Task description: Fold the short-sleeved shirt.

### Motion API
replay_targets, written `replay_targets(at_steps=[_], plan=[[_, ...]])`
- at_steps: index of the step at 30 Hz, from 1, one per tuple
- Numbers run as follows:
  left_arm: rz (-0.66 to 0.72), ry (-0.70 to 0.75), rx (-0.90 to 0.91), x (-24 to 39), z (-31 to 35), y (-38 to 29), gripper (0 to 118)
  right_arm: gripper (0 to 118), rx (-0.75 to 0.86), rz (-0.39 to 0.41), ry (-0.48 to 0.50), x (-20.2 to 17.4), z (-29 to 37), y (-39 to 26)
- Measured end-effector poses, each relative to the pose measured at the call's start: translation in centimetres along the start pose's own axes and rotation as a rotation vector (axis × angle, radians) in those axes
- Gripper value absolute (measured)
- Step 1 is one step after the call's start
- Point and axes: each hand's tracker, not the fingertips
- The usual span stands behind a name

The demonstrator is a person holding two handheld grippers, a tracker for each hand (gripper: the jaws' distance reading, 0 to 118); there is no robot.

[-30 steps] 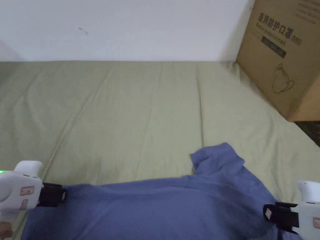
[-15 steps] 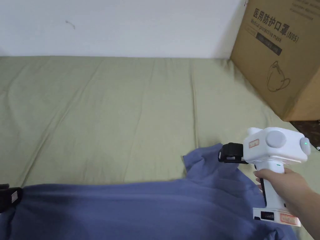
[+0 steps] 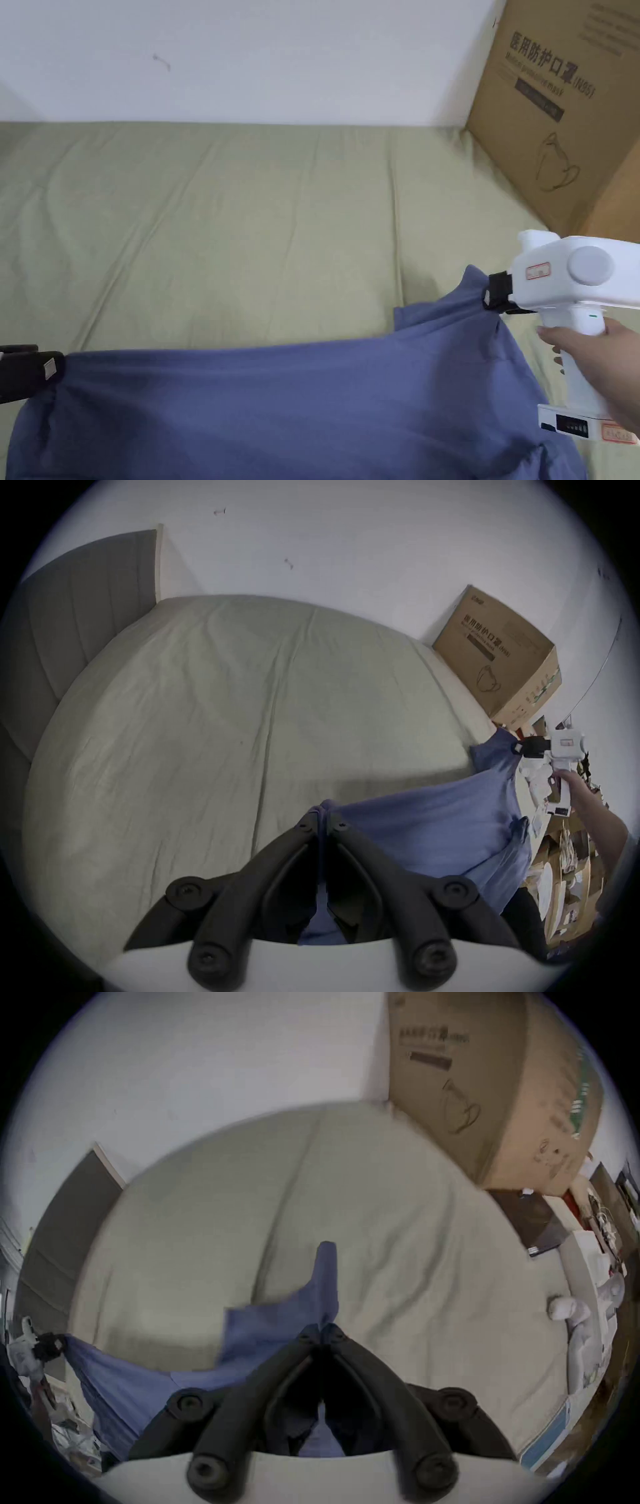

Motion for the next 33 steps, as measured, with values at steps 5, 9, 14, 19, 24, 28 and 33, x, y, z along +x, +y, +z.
replay_targets(at_steps=[5, 9, 14, 19, 24, 28, 33], plan=[[-0.068, -0.023, 0.062, 1.8, 4.5, 0.3, 2, 0, 0.115, -0.050, 0.072, 1.8, 8.7, -1.9], [-0.074, -0.060, 0.069, 2.1, 7.5, -1.4, 2, 0, 0.128, -0.086, 0.110, 3.3, 13.8, -6.4], [-0.042, -0.077, -0.025, 1.1, 8.2, -7.6, 2, 0, 0.063, -0.156, 0.126, 4.7, 16.7, -15.6], [-0.009, -0.070, -0.149, -0.6, 7.4, -14.0, 2, 0, -0.096, -0.267, 0.118, 6.8, 15.0, -25.4], [0.043, -0.096, -0.177, -1.4, 7.3, -17.1, 7, 0, -0.094, -0.327, 0.117, 8.4, 13.4, -28.8], [0.064, -0.078, -0.136, -1.4, 8.9, -16.5, 84, 67, -0.036, -0.346, 0.096, 8.7, 13.9, -27.7], [0.140, -0.100, 0.049, 0.4, 12.4, -13.8, 118, 116, 0.127, -0.270, 0.136, 5.6, 17.1, -23.4]])
